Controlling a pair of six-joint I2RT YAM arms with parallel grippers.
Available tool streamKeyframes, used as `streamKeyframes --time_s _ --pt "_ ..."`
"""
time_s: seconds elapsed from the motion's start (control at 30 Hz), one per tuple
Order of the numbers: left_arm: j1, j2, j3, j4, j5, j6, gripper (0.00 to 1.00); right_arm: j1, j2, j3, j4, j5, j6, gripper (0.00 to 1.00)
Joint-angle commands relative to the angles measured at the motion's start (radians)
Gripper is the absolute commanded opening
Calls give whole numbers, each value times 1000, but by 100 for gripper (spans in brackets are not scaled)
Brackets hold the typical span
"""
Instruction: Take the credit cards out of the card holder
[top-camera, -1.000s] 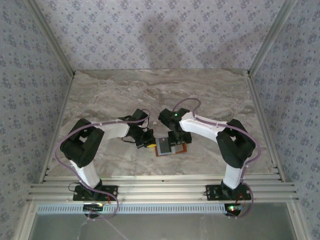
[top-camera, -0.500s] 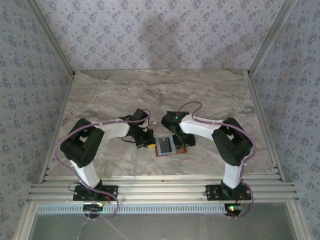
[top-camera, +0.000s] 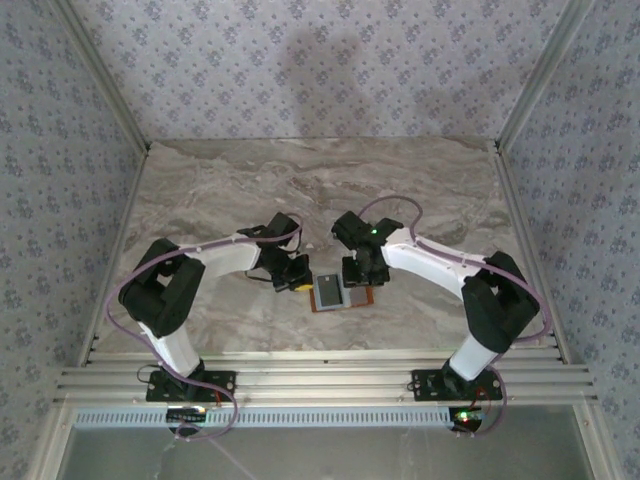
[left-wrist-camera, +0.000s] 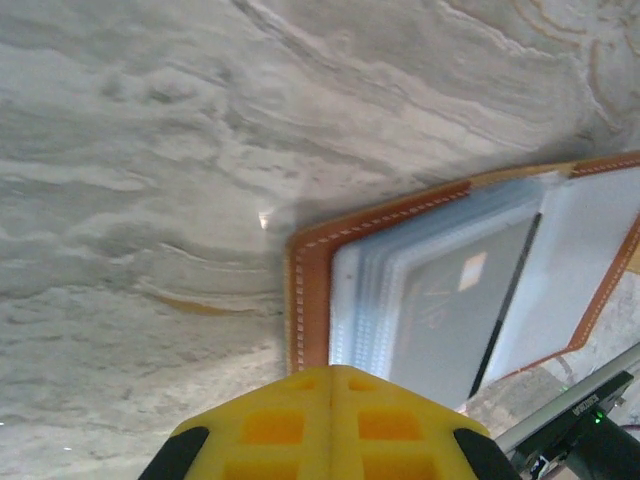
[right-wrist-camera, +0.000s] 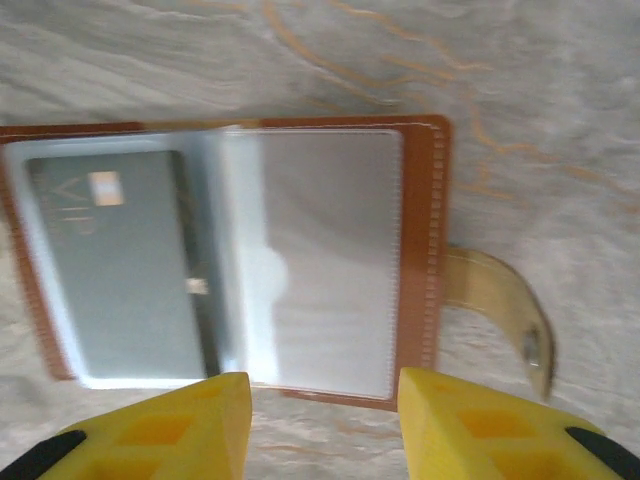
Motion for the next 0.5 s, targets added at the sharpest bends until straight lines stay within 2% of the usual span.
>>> streamKeyframes --time_s 0.0,0.17,0.47 --pt "-30 -26 40 -20 -6 -12 5 -35 -24 -69 154 -224 9 41" --pt "-56 -1 46 -1 2 -25 4 -70 -11 -132 313 -364 43 31" --pt "-64 39 43 -20 -19 -7 3 -81 50 -146 393 -449 52 28"
